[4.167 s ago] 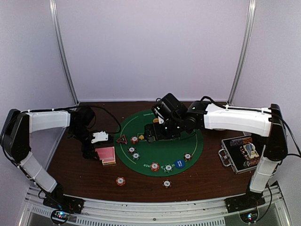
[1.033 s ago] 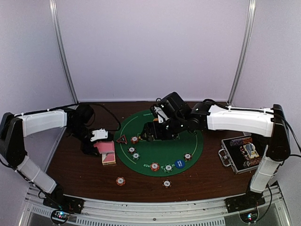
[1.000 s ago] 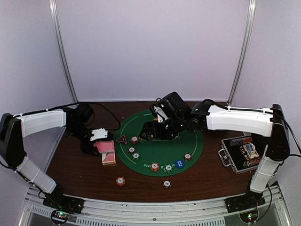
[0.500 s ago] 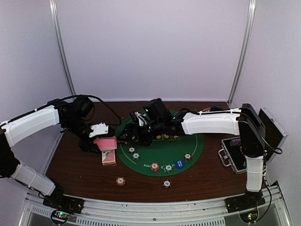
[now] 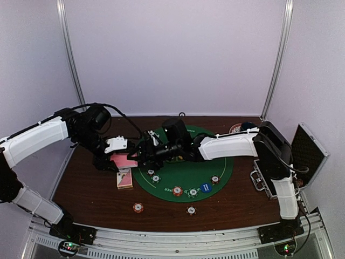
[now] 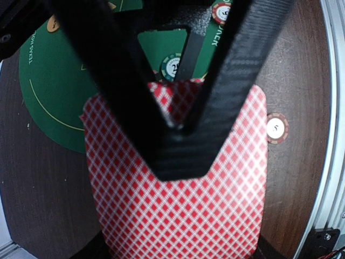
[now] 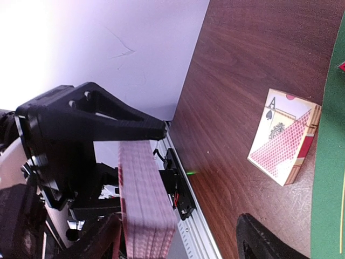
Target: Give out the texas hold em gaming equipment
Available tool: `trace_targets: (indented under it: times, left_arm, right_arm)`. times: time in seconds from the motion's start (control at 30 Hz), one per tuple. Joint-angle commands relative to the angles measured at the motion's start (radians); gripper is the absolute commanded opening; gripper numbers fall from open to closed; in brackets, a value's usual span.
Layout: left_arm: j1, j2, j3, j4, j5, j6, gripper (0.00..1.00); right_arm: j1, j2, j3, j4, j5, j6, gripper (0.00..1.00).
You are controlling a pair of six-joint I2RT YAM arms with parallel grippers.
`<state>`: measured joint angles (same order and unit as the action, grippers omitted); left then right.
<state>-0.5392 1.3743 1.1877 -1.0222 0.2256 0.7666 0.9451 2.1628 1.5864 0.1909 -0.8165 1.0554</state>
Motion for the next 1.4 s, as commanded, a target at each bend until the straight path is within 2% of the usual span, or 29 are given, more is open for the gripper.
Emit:
trace_targets:
  times: [0.0,0.2,0.4,0.47,0.5,0.53,0.57,0.6,0.73,0.9,1.13,1.37]
  left_arm:
    - [-0.018,0.009,0.039,-0.004,0.003,-0.016,0.00]
    - [-0.027,0.018,0.059,-0.004,-0.003,-0.031,0.00]
    - [-0.027,0.034,0.078,-0.003,-0.009,-0.054,0.02]
    - [-0.027,0.041,0.084,-0.004,-0.010,-0.062,0.22]
    - [-0.027,0.043,0.086,-0.002,-0.009,-0.066,0.40]
    - [-0.027,0.044,0.086,0.003,-0.011,-0.072,0.77]
    - [-0.028,0.044,0.085,0.009,-0.010,-0.077,0.94]
    - [-0.028,0.045,0.082,0.013,-0.006,-0.080,0.97]
    - [-0.028,0.052,0.081,0.014,0.026,-0.074,0.97]
    - [-0.028,0.069,0.102,0.013,0.087,-0.081,0.97]
    - [-0.030,0.107,0.112,0.016,0.101,-0.079,0.96]
    - [-0.036,0.094,0.075,0.036,0.080,-0.061,0.83]
  right_arm:
    - [-0.009,0.038,0.049,0.148,-0.056,0.086,0.76]
    - [-0.011,0.080,0.063,0.241,-0.088,0.155,0.65]
    - [-0.014,0.089,0.054,0.299,-0.113,0.200,0.37]
    - [-0.017,0.091,0.046,0.332,-0.119,0.225,0.26]
    - [-0.017,0.091,0.045,0.340,-0.121,0.232,0.21]
    - [-0.018,0.090,0.040,0.346,-0.121,0.239,0.16]
    - [-0.020,0.090,0.039,0.353,-0.121,0.245,0.12]
    - [-0.020,0.091,0.037,0.359,-0.120,0.251,0.09]
    - [-0.020,0.096,0.035,0.384,-0.125,0.271,0.04]
    - [-0.020,0.097,0.038,0.393,-0.131,0.279,0.03]
    - [-0.019,0.101,0.043,0.409,-0.132,0.293,0.03]
    - [-0.018,0.107,0.039,0.418,-0.125,0.305,0.02]
